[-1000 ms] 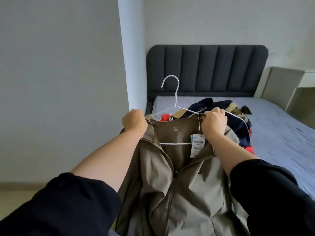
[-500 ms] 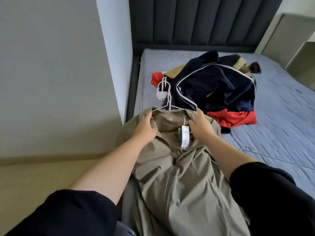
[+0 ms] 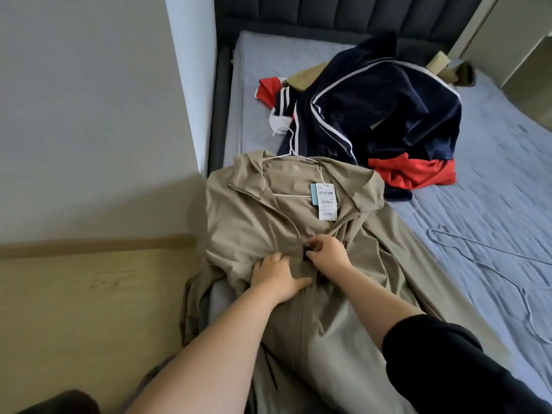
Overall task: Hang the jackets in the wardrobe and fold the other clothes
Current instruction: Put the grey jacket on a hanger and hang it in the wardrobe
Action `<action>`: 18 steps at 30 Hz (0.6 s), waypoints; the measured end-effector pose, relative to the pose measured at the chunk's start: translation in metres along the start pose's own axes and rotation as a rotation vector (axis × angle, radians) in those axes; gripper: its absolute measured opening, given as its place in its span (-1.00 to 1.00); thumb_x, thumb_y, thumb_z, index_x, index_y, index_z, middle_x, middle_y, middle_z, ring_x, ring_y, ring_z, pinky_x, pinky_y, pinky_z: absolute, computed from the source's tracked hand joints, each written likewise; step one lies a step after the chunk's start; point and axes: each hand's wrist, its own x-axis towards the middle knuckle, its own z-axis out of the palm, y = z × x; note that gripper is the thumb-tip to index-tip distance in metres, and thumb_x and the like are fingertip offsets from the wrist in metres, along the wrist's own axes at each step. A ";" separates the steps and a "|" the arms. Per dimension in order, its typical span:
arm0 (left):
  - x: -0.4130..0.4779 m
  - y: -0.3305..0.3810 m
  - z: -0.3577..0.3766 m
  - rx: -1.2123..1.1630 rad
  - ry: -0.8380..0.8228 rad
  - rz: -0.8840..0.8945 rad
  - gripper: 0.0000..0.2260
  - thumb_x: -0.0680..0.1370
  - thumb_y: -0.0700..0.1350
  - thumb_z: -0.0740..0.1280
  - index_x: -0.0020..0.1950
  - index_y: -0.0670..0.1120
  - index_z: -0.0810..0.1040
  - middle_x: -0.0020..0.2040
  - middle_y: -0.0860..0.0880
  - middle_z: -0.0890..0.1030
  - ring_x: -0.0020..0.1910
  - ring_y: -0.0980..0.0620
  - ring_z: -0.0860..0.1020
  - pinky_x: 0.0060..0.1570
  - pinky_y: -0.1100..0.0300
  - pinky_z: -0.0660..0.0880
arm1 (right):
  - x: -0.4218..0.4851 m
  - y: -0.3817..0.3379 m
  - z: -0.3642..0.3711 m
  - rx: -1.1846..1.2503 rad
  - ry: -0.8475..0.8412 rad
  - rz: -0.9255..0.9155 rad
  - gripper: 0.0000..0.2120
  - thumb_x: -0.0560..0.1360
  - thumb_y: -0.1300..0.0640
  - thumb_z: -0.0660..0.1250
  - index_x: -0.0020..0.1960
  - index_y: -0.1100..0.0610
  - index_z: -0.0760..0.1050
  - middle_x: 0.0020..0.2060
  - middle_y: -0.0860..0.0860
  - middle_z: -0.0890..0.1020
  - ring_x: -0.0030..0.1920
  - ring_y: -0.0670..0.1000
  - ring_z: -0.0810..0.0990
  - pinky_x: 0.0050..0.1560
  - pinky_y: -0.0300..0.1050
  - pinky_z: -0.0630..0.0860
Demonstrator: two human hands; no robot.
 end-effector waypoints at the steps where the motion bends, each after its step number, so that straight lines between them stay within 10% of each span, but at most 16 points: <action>1: -0.001 0.001 0.003 0.032 0.018 0.001 -0.30 0.44 0.34 0.25 0.46 -0.03 0.26 0.48 -0.03 0.24 0.45 -0.03 0.18 0.41 0.03 0.11 | 0.000 0.001 0.002 0.010 0.001 -0.004 -0.77 0.41 0.21 0.39 0.06 0.12 0.61 -0.11 0.06 0.64 0.01 0.08 0.58 -0.09 -0.24 0.35; 11: -0.005 0.025 0.012 -0.030 0.249 -0.139 -0.63 0.47 0.15 0.34 0.14 -0.07 0.49 0.18 -0.08 0.52 0.23 -0.10 0.44 0.15 0.06 0.32 | -0.012 -0.009 -0.024 0.072 0.014 -0.092 -0.80 0.33 0.30 0.45 -0.40 0.09 0.53 -0.54 -0.08 0.58 -0.47 -0.17 0.54 -0.18 -0.10 0.57; 18: -0.009 0.021 0.002 -0.248 0.134 -0.163 -0.86 0.52 -0.02 0.33 -0.14 -0.08 0.54 -0.01 -0.09 0.62 0.05 -0.14 0.55 -0.03 0.16 0.42 | -0.029 -0.008 -0.040 -0.170 -0.008 -0.222 -0.80 0.38 0.26 0.41 -0.32 0.04 0.46 -0.34 -0.09 0.52 -0.18 -0.02 0.50 -0.14 -0.12 0.43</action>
